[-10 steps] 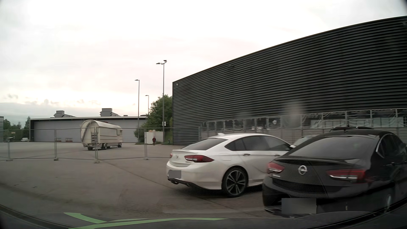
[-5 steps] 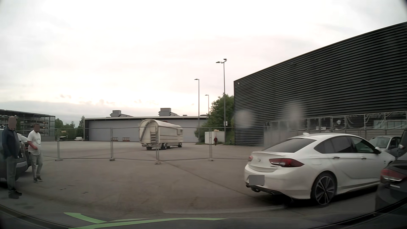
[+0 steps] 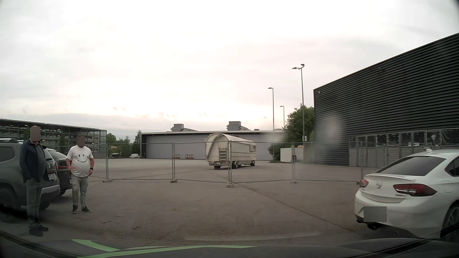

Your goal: Follow the waypoints while adhering to traffic rules and regulations

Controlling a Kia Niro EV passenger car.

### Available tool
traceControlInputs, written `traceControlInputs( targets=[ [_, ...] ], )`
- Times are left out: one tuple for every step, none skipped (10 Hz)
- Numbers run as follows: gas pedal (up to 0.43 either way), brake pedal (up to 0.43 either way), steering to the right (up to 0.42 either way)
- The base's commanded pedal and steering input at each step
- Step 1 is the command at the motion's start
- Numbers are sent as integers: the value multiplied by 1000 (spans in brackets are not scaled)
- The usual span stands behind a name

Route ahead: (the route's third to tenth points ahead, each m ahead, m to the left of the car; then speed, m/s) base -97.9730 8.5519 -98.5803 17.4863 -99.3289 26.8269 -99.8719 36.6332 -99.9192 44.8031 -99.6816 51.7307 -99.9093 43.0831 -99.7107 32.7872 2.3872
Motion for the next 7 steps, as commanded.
traceControlInputs(
  targets=[
    [59,0,-405],
    [59,0,-347],
    [59,0,-301],
    [59,0,-265],
    [59,0,-213],
    [59,0,-171],
    [59,0,-116]
  ],
)
